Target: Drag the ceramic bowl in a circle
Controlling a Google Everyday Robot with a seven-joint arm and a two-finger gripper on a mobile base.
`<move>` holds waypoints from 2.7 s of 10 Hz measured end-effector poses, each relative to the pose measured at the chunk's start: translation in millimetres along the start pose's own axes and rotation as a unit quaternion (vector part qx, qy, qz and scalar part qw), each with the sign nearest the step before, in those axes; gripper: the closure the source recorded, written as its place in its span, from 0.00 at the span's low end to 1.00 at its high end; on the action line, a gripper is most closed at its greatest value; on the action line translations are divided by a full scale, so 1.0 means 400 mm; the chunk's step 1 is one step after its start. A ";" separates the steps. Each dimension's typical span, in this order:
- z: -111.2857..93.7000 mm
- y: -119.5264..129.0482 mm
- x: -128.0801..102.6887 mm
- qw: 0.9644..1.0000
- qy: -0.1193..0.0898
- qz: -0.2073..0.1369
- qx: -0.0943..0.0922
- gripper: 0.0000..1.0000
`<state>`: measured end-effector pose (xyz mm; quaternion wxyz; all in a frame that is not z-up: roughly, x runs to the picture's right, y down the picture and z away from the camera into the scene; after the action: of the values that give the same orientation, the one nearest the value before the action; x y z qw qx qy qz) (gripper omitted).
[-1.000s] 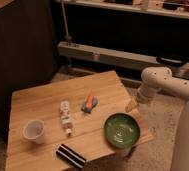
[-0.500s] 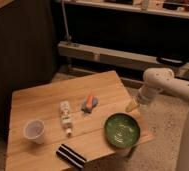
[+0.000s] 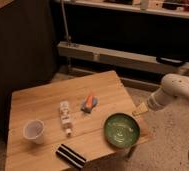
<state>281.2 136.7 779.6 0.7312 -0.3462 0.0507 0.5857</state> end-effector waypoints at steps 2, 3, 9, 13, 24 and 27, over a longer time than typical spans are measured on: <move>0.028 0.047 0.045 1.000 0.013 -0.012 -0.005 0.20; 0.043 0.067 0.074 1.000 0.012 -0.014 0.006 0.20; 0.169 0.157 0.123 0.994 -0.052 -0.042 0.083 0.23; 0.167 0.150 0.099 0.991 -0.075 -0.043 0.102 0.63; 0.128 0.111 0.109 0.991 -0.078 -0.034 0.103 1.00; 0.107 0.196 0.069 0.985 -0.074 -0.068 0.137 1.00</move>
<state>205.7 189.4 763.7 0.8115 -0.2013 0.0521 0.5460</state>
